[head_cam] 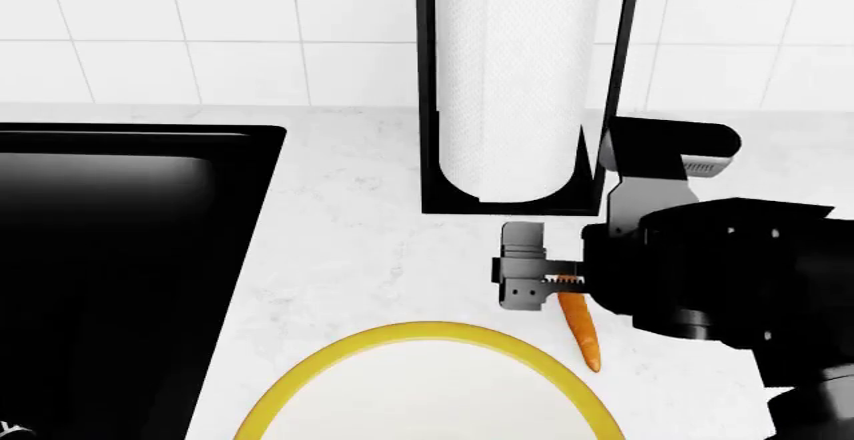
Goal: There is a mixed pile of frozen fruits and vegetables on the counter. Locate all the frozen vegetables and place the items in a bowl on the counter. Take all the frozen fruits and defrost them in a running sink.
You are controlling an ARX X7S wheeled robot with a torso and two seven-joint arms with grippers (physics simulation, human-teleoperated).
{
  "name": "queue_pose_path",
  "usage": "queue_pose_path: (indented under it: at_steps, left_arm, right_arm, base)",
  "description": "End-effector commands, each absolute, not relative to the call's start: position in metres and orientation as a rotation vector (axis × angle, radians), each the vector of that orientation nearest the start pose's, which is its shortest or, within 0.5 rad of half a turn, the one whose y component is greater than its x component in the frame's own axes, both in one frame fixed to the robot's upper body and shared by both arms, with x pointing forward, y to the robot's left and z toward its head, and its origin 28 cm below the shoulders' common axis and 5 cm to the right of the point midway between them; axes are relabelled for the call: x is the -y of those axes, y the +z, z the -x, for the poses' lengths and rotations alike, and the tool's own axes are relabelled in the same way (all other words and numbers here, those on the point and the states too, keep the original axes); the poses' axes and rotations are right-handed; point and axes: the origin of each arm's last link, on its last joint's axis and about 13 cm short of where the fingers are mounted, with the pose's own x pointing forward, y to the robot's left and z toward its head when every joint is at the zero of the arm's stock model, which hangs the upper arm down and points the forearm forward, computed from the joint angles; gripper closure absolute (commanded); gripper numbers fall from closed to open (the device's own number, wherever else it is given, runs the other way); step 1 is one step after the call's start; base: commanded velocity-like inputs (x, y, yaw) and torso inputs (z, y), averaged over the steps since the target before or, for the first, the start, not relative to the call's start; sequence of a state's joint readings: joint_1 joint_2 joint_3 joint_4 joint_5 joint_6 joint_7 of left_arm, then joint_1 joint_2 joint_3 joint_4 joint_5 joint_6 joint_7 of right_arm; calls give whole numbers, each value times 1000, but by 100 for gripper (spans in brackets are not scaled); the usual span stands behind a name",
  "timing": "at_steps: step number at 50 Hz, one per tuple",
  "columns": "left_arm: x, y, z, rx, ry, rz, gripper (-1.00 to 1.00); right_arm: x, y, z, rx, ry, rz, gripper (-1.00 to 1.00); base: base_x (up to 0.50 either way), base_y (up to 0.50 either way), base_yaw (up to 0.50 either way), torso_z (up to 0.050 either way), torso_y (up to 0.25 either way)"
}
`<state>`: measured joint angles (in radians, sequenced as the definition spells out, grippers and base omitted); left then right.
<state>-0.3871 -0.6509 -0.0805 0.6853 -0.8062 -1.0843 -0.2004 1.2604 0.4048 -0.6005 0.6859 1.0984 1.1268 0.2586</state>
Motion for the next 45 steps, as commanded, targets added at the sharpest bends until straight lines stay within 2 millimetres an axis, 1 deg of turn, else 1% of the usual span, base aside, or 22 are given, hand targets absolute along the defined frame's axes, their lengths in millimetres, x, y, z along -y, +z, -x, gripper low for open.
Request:
queue_pose_path:
  at_steps: [1,4,8,9,15,21,30,35,36,45]
  left_arm:
    - [-287,183,-212,-121,-179,-193,-100]
    - [-284,178,-214,-125,-176,-195,-100]
    - [-279,177,-216,-126,-179,-195,-100]
    - [-276,177,-218,-127,-180,-194,-100]
    - [-271,175,-221,-129,-179,-194,-100]
    - [-273,177,-220,-126,-179,-191,-100]
    - [-276,177,-218,-126,-177,-193,-100]
    - [-275,177,-217,-127,-180,-191,-100]
    - [-275,176,-218,-128,-180,-193,-100]
    - [-271,176,-221,-128,-182,-190,-100]
  right_arm:
    - [148,190,-380,-792,133,-109,-100]
    - [148,190,-386,-797,126,-126,-100]
    - [148,189,-390,-802,118,-132,-100]
    - [148,189,-391,-808,119,-133,-100]
    - [148,186,-389,-821,119,-122,-100]
    - [146,182,-387,-837,132,-121,-100]
    - [145,170,-382,-867,141,-108,-100]
    - [144,169,-382,-863,146,-100,-100]
    - [143,171,-382,-856,146,-92,100]
    - [140,187,-382,-811,149,-51,100]
  base:
    - [0,0,0,0,0]
    - [0,0,0,0,0]
    - [0,0,0,0,0]
    - [0,0,0,0,0]
    - [0,0,0,0,0]
    - [0,0,0,0,0]
    - [0,0,0,0,0]
    - [0,0,0,0,0]
    - [0,0,0,0,0]
    - [0,0,0,0,0]
